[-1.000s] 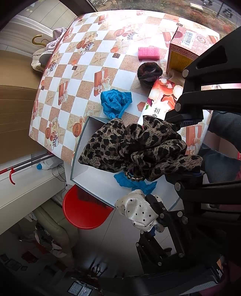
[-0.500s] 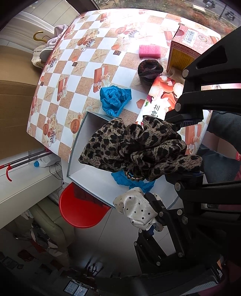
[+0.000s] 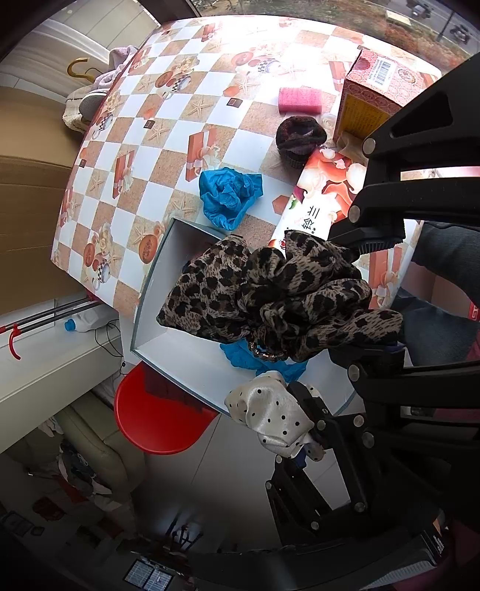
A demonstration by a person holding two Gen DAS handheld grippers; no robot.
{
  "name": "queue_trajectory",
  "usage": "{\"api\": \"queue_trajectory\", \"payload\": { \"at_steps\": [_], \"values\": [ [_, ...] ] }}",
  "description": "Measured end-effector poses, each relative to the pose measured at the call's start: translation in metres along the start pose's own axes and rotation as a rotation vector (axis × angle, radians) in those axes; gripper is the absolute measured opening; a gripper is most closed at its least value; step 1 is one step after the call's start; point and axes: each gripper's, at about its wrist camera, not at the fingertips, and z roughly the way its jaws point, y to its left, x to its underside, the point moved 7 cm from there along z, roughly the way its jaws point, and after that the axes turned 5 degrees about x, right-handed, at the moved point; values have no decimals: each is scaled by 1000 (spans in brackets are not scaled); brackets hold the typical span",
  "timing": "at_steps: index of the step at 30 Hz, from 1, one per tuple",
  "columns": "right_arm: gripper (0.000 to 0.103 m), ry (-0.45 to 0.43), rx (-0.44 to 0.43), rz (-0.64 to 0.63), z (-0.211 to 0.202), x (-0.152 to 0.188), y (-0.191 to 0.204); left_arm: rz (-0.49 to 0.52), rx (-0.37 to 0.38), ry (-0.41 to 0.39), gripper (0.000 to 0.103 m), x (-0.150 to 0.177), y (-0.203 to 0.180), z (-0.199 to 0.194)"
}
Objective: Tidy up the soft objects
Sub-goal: 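Lower both scrunchies into the white box and open both tools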
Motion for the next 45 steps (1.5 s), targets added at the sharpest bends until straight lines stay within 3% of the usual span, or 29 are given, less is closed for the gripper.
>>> {"api": "queue_trajectory", "payload": {
  "at_steps": [45],
  "values": [
    [37,37,-24,-53,19,-14,16,-58,-30,28,26,5,21,6]
  ]
}}
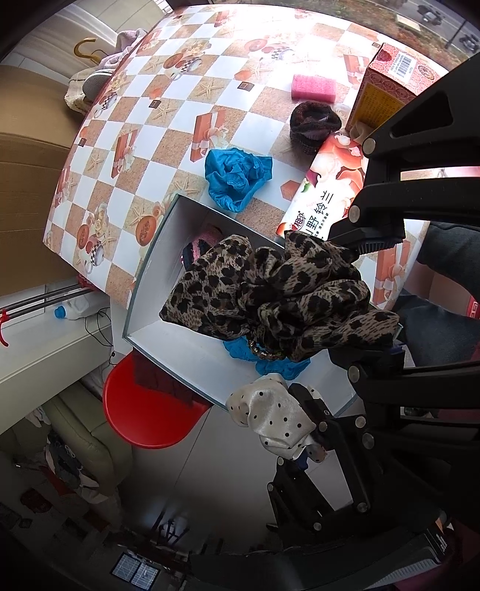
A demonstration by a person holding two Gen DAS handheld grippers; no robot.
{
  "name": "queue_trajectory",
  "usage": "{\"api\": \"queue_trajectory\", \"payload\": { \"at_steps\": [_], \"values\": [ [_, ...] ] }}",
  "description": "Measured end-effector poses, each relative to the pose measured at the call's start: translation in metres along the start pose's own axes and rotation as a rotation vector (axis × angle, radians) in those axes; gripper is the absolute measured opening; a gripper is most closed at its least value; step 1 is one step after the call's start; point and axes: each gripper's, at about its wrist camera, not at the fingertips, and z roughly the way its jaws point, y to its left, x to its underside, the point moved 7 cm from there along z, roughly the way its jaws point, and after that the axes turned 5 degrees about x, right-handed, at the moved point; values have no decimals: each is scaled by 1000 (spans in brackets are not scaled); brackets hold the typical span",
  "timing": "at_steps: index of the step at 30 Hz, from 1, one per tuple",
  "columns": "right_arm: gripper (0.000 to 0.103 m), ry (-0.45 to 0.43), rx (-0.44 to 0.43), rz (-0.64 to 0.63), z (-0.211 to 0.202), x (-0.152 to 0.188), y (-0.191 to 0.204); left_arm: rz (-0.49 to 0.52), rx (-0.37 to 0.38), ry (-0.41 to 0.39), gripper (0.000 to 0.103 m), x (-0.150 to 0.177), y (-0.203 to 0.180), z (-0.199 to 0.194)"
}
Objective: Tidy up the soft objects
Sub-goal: 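Lower both scrunchies into the white box and open both tools, then reach the right tool toward the pink sponge while the left reaches the blue cloth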
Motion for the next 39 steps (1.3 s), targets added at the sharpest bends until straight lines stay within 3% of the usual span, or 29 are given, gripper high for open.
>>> {"api": "queue_trajectory", "payload": {
  "at_steps": [3,5,7,8,10,11,12,13,15,19,26,30,31,35,39],
  "values": [
    [37,2,-5,-17,2,-4,5,-14,-3,4,27,0,3,1],
    [38,3,-10,-20,3,-7,7,-22,0,4,35,-1,5,0],
    [50,0,-16,-20,2,-9,7,-25,-2,-2,51,-3,6,-1],
    [51,-5,-16,-20,1,-10,7,-24,-2,-5,55,-3,5,-2],
    [51,-7,-17,-23,-1,-12,7,-15,-2,-15,74,-5,4,-3],
    [51,-8,-15,-21,-2,-13,6,-11,-1,-26,77,-7,2,-4],
    [56,-8,-12,-17,-3,-15,5,-7,-1,-36,82,-8,1,-5],
    [74,-8,-10,-12,-3,-15,3,-5,3,-45,83,-10,0,-6],
    [91,-22,-7,12,-7,-16,-2,-8,17,-51,88,-13,-2,-6],
    [91,-8,-24,56,-11,-15,-15,-21,13,-38,103,-17,-5,-1],
    [91,38,-48,174,-23,3,-64,-9,73,-91,103,-38,-20,-8],
    [93,12,7,269,-51,9,-126,29,108,-75,103,-60,-40,-6],
    [103,9,22,298,-57,11,-144,43,113,-68,103,-65,-47,-5],
    [103,4,88,410,-73,23,-219,124,111,-37,103,-84,-80,6],
    [103,70,91,489,-58,40,-279,264,76,10,103,-102,-120,27]
  ]
}}
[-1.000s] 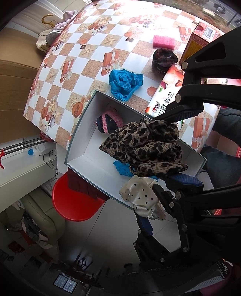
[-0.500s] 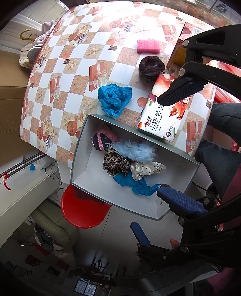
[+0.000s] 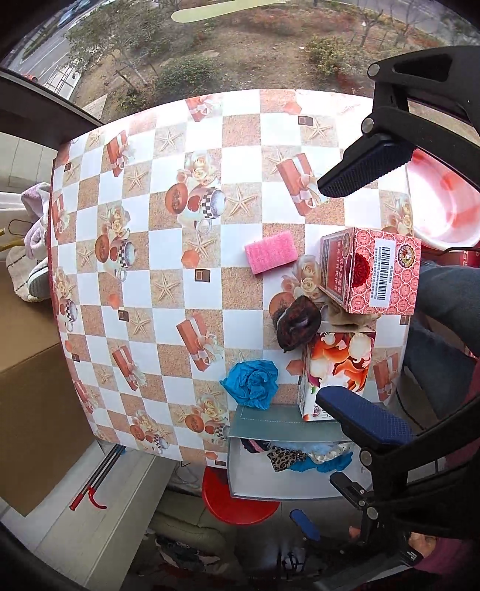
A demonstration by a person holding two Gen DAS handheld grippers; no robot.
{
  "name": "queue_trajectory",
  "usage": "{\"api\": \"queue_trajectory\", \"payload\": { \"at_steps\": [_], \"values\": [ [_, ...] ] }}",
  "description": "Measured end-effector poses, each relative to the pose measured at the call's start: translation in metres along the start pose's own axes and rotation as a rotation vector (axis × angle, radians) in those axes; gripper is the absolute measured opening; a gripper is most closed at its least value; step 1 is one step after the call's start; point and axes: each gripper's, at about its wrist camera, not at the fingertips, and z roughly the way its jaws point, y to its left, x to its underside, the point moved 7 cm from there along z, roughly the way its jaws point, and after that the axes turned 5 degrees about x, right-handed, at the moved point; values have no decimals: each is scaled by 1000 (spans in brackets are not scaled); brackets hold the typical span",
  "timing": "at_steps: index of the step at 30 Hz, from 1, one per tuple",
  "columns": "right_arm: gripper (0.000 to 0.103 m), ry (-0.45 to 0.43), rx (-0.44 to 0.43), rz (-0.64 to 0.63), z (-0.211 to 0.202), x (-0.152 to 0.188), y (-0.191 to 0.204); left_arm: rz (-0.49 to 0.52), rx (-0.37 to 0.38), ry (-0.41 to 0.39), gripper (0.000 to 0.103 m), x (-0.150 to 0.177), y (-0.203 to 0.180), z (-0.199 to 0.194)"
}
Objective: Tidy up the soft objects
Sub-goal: 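Reach the right tool toward the pink sponge while the left reaches the blue cloth, then grasp the pink sponge with the right tool while the left tool grasps the blue cloth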
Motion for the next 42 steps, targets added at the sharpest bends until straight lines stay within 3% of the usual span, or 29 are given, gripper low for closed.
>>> {"api": "queue_trajectory", "payload": {
  "at_steps": [4,10,17,24,29,30,32,33,35,36,37,42],
  "values": [
    [103,99,6,20,45,-10,-35,131,-39,60,103,-30,-25,36],
    [103,212,14,-84,125,-23,-46,226,-60,235,103,-66,-39,114],
    [103,290,11,-198,196,-26,-37,210,-72,468,103,-71,-30,189],
    [103,314,37,-281,229,-21,-29,202,-116,615,102,-55,-26,224],
    [103,248,107,-342,229,-20,-22,184,-151,684,98,-44,-19,238],
    [103,240,124,-349,229,-18,-22,179,-159,692,93,-42,-17,240],
    [95,239,127,-344,229,-13,-22,160,-144,708,84,-37,-14,242],
    [92,225,135,-343,227,-13,-23,155,-127,716,74,-34,-13,243],
    [77,206,143,-344,222,-13,-25,159,-105,716,63,-32,-14,242],
    [64,198,147,-347,219,-14,-28,171,-103,709,50,-31,-16,240],
    [44,186,147,-345,215,-16,-32,182,-104,698,45,-31,-17,238],
    [44,135,72,-202,194,-23,-56,159,-63,542,39,-47,-26,210]
  ]
}}
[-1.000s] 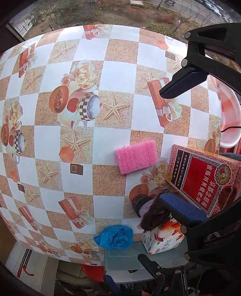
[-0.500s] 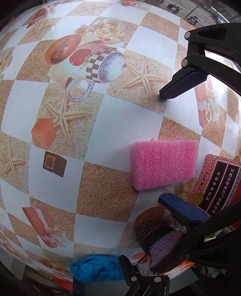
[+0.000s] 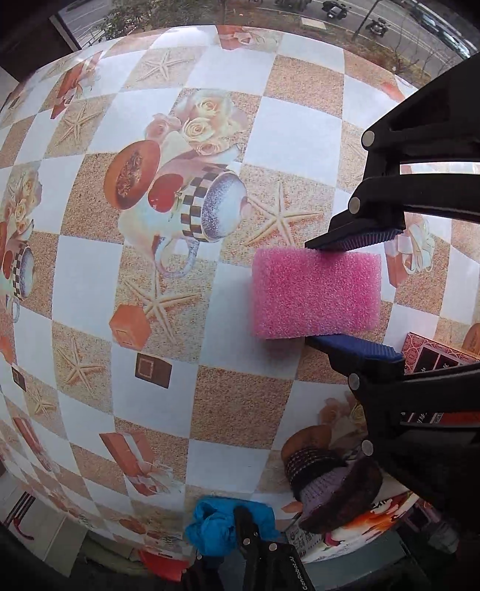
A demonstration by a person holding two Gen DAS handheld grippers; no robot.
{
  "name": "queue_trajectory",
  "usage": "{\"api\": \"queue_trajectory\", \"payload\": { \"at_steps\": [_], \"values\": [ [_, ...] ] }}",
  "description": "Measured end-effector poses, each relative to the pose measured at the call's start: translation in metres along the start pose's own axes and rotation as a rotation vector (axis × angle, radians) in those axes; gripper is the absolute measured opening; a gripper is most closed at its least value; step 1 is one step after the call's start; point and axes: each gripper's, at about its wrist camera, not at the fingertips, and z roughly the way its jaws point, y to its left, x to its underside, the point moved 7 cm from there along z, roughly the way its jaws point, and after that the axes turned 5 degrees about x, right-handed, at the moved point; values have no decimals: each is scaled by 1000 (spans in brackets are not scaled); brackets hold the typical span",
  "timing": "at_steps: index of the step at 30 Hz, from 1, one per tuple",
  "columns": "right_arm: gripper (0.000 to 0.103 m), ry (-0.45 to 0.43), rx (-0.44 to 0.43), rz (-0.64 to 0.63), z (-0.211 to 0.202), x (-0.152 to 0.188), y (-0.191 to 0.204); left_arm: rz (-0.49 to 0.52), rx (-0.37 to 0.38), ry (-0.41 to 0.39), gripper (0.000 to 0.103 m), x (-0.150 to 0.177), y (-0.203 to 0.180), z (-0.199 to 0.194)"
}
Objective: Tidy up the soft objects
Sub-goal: 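Grasp the pink sponge with the right tool while the left tool grasps the blue cloth, then carry the pink sponge with the right tool while the left carries the blue cloth over the box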
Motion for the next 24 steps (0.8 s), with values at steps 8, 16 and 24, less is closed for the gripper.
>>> {"api": "queue_trajectory", "payload": {
  "at_steps": [8,16,24],
  "values": [
    [44,-129,-74,231,-49,23,-37,-49,24,-273,39,9,-4,-75],
    [44,-196,-61,423,-93,74,-57,-22,31,-400,39,25,-30,-122],
    [44,-197,-36,531,-114,158,-51,84,44,-461,39,83,-67,-138]
  ]
}}
